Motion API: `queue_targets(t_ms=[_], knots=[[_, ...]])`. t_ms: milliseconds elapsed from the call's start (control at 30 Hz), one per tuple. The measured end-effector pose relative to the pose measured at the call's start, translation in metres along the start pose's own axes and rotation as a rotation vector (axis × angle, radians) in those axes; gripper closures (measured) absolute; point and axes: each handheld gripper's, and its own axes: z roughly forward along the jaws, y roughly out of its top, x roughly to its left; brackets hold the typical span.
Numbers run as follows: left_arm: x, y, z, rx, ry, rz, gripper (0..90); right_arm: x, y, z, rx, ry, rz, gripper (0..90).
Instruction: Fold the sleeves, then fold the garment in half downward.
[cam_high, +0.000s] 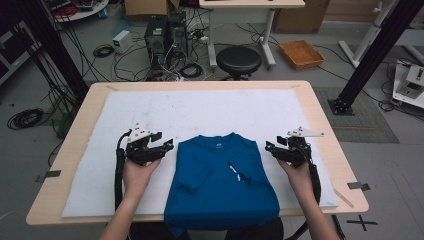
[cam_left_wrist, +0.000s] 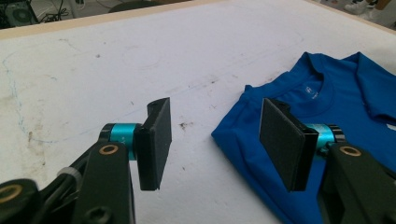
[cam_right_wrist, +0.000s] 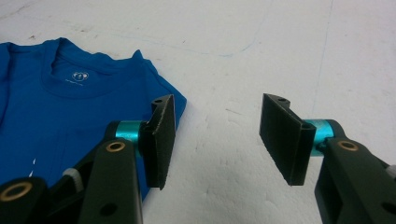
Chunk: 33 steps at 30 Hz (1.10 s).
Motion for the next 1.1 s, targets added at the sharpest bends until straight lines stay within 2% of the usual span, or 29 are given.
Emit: queue_targets(t_ms=[600, 933, 1100], knots=[[-0.002, 0.002, -0.001, -0.017, -0.028, -0.016, 43.9, -0.002, 0.000, -0.005, -0.016, -0.004, 0.015, 45.6], [-0.009, -0.001, 0.000, -0.003, -0.045, -0.019, 43.9, -0.003, 0.002, -0.006, -0.029, -0.001, 0.009, 45.6], [-0.011, 0.001, -0.002, -0.018, -0.064, -0.031, 43.9, -0.001, 0.004, -0.003, -0.029, 0.011, -0.007, 45.2]])
